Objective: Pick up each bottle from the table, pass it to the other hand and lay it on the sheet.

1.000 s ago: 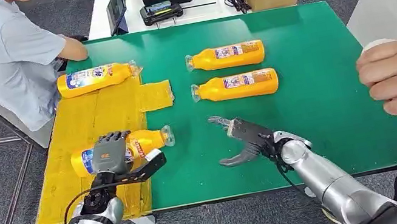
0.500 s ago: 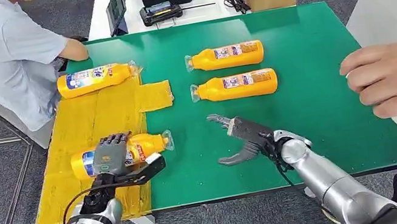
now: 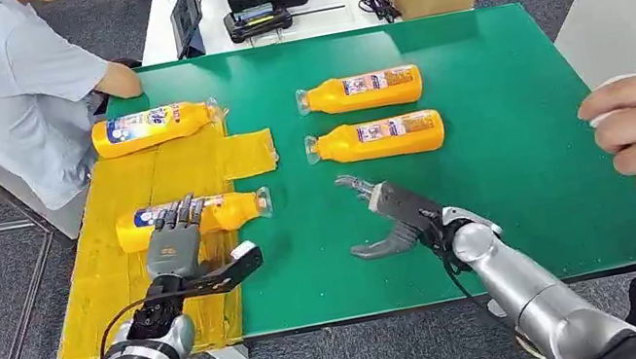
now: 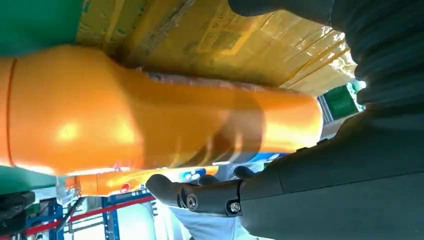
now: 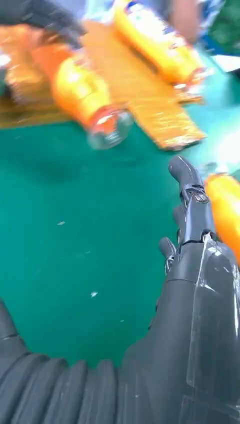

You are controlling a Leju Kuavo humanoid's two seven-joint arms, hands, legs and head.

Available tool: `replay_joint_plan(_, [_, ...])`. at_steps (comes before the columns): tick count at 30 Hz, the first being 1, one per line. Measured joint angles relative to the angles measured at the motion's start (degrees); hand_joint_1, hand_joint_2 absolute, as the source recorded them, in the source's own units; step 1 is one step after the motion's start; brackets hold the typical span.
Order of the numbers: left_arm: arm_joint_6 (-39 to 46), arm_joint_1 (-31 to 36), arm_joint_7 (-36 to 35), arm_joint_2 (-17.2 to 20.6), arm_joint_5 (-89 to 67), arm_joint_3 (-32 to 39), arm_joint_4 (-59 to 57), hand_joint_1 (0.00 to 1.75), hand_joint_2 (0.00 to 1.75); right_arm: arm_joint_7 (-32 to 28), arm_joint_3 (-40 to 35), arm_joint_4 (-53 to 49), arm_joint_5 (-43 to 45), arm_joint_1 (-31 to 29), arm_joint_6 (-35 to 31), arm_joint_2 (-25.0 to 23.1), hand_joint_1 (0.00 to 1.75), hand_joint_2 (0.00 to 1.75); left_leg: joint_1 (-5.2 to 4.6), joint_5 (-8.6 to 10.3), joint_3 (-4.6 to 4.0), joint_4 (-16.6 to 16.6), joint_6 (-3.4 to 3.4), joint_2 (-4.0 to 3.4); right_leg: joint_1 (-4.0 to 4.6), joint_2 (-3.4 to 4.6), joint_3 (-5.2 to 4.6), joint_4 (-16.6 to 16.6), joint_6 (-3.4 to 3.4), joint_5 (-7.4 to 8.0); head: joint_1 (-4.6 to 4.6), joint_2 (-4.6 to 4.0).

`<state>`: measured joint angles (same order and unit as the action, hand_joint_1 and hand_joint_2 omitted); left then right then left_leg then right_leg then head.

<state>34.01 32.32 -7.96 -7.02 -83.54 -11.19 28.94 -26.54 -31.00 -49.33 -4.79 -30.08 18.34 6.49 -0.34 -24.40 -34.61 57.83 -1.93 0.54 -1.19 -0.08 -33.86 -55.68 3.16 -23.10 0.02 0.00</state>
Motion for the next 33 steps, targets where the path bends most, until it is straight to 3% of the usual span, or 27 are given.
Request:
replay_joint_plan(3, [1.49, -1.15, -0.20, 0.00, -0.33, 0.02, 0.65, 0.00, 1.75, 0.68, 2.64, -3.06, -0.28, 2.03, -4.03, -0.90, 0.00, 0.00, 0.00, -0.01, -0.01, 0.00, 0.01, -0.01, 0.00, 0.00, -0.01, 0.00, 0.00, 0.00, -0.02, 0.00])
replay_joint_plan(7, [1.91, -1.91, -0.20, 0.02, -0.41, 0.11, 1.40, 0.00, 1.75, 1.18, 4.85, -5.73, -0.52, 3.52, -4.66, -1.68, 0.00, 0.00, 0.00, -0.01, -0.01, -0.01, 0.01, 0.00, 0.00, 0.00, -0.01, 0.00, -0.01, -0.01, 0.00, 0.00])
replay_joint_plan(8, [1.99, -2.02, -0.22, 0.04, -0.41, 0.15, 1.55, 0.00, 1.75, 1.20, 5.14, -6.13, -0.52, 3.74, -4.84, -1.82, 0.00, 1.75, 0.00, -0.01, -0.01, -0.01, 0.01, 0.00, 0.00, 0.00, -0.01, 0.00, -0.01, -0.01, -0.02, 0.00])
replay_joint_plan(13, [3.33, -4.89, -0.02, 0.04, -1.27, 0.55, 4.44, 0.00, 1.75, 2.01, 8.79, -10.70, -2.26, 7.16, -9.87, -2.78, 0.00, 1.75, 0.00, -0.02, 0.01, -0.01, 0.01, 0.00, -0.01, 0.00, -0.01, 0.01, -0.01, -0.01, 0.00, 0.00])
replay_joint_plan(19, [4.85, -16.42, 3.55, -0.61, -1.65, 0.50, 20.78, 0.00, 1.75, 1.05, 14.74, -24.59, -17.26, 17.02, -22.86, -4.29, 0.00, 1.75, -0.01, -0.14, -0.07, -0.01, 0.08, 0.01, -0.01, -0.01, -0.12, 0.03, -0.05, -0.09, 0.00, 0.00])
replay_joint_plan(22, [5.82, -23.69, 9.17, -2.05, 5.39, -0.50, 31.38, 0.00, 1.75, 0.59, 17.89, -34.09, -21.51, 22.85, -30.35, -6.52, 0.00, 1.75, -0.01, -0.17, -0.27, -0.01, 0.08, 0.01, -0.01, -0.01, -0.32, 0.04, -0.06, -0.11, 0.00, 0.00])
replay_joint_plan(28, [6.30, -35.16, 27.64, -7.72, 26.36, -0.68, 48.92, 0.00, 1.75, 0.48, 24.15, -45.57, -19.06, 32.97, -37.60, -11.58, 0.00, 1.75, -0.01, -0.31, -0.29, -0.02, 0.06, 0.00, -0.01, 0.00, -0.34, 0.09, -0.08, -0.18, 0.00, 0.00])
replay_joint_plan(33, [6.28, -38.61, 30.69, -10.23, 32.66, -1.99, 53.86, 0.00, 1.75, -1.22, 27.89, -48.90, -18.14, 37.31, -40.41, -14.45, 0.00, 1.75, -0.01, -0.29, -0.24, -0.02, 0.06, 0.00, 0.00, 0.00, -0.32, 0.09, -0.08, -0.16, -0.02, 0.00])
